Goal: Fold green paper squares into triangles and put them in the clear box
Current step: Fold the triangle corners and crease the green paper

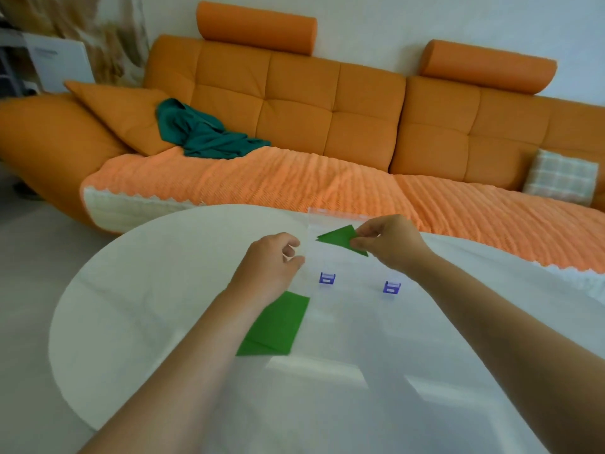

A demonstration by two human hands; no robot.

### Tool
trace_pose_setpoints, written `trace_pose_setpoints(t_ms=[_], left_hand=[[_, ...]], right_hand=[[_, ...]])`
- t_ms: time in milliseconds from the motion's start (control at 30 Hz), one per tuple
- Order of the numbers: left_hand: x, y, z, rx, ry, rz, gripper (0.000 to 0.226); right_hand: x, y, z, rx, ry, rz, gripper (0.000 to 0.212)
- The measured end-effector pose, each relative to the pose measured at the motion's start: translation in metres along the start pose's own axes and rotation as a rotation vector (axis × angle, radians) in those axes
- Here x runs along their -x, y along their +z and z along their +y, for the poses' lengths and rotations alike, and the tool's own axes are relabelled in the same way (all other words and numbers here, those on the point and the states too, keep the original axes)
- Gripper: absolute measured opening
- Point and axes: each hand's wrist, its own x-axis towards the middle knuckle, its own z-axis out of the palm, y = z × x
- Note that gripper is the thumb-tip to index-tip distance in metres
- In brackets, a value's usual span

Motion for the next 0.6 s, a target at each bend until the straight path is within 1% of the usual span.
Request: trace_pose_setpoints(t_ms=[100,200,333,433,533,600], left_hand=[[-0.001,0.011,-0.002,-0.003,-0.021,-0.050,0.042],[-0.002,0.022,-0.001,-0.010,-0.021,-0.075,0.049],[-0.003,0.031,0.003,-0.020,-0.015,-0.092,0.049],[-0.004,0.033,0.004,-0.039,-0.017,-0.078,0.047],[-0.004,0.033,0.004,-0.045,-0.017,-0.079,0.048],[-0.003,0.033,0.004,-0.049,-0.010,-0.095,0.049]], right_hand=[[-0.018,0.009,0.004,0.121,0.057,-0.102,0.011],[-0.029,0.021,0.011,0.205,0.089,-0.188,0.017],[-0.034,0.036,0.016,0.285,0.104,-0.121,0.014],[-0.031,0.041,0.011,0.458,0.110,-0.098,0.018],[-0.028,0.042,0.004,0.734,0.119,-0.067,0.037],[-0.029,0.042,0.005,0.833,0.113,-0.035,0.048]])
